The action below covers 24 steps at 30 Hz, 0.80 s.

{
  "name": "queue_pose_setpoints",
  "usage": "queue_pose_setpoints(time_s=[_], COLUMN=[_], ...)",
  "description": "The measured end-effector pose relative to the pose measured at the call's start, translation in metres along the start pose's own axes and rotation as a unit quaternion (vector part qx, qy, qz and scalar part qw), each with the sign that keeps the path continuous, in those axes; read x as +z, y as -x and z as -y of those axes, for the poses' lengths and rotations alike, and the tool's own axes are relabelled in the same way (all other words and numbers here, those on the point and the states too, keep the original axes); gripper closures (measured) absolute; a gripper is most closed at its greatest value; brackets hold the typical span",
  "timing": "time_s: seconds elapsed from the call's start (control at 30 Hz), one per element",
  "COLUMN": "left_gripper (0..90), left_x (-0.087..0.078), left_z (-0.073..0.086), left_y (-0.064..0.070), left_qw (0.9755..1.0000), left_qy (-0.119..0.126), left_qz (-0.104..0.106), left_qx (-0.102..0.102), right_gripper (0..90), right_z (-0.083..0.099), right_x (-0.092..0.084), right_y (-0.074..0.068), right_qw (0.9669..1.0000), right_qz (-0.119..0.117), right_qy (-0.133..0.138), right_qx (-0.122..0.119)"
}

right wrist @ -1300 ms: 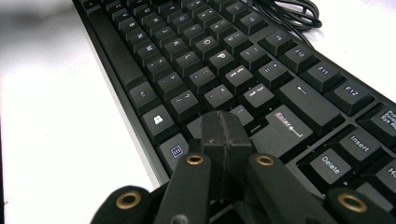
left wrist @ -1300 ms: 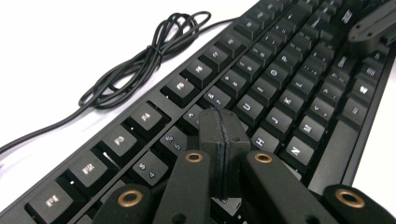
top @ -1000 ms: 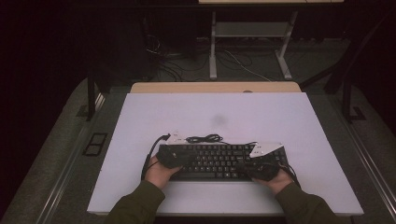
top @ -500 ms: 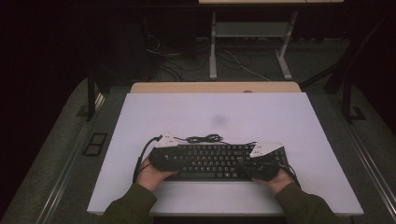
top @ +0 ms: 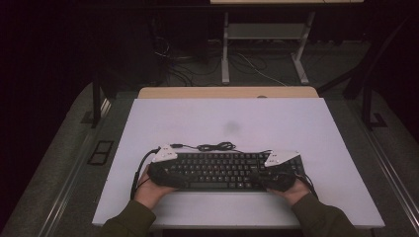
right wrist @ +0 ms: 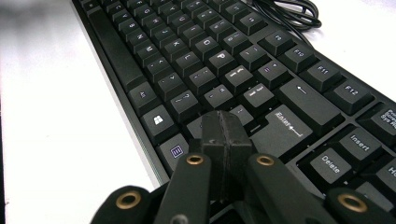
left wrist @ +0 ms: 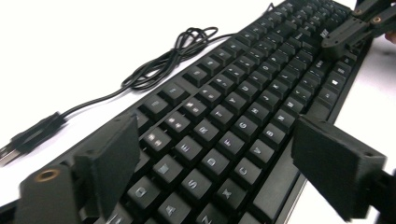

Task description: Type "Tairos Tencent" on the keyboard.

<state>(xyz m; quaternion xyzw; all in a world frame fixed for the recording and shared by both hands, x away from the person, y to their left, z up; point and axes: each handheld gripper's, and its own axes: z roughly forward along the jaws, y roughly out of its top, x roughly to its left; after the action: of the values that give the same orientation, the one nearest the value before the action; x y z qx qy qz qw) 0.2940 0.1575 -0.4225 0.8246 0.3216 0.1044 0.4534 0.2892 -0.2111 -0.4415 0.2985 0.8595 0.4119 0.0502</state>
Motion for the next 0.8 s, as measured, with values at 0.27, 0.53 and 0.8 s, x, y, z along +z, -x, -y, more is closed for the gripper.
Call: queue_pose_setpoints(time_s=[0.27, 0.53, 0.8], left_gripper=[13.0, 13.5, 13.7], left_x=[-0.004, -0.002, -0.003], left_z=[0.005, 0.006, 0.005], left_y=[0.0, 0.0, 0.001], left_qw=[1.0, 0.9999, 0.9998], left_qy=[0.006, 0.009, 0.013], left_qz=[0.003, 0.009, 0.014], left_qx=[-0.003, 0.002, 0.002], right_gripper=[87.6, 81.4, 57.7], right_z=[0.0, -0.001, -0.001], right_x=[-0.002, -0.011, -0.023], right_y=[0.001, 0.004, 0.01], right_qw=[1.0, 0.9995, 0.9979], right_qz=[-0.005, -0.009, -0.006], right_qy=[0.006, 0.028, 0.061], right_qx=[0.001, 0.011, 0.024])
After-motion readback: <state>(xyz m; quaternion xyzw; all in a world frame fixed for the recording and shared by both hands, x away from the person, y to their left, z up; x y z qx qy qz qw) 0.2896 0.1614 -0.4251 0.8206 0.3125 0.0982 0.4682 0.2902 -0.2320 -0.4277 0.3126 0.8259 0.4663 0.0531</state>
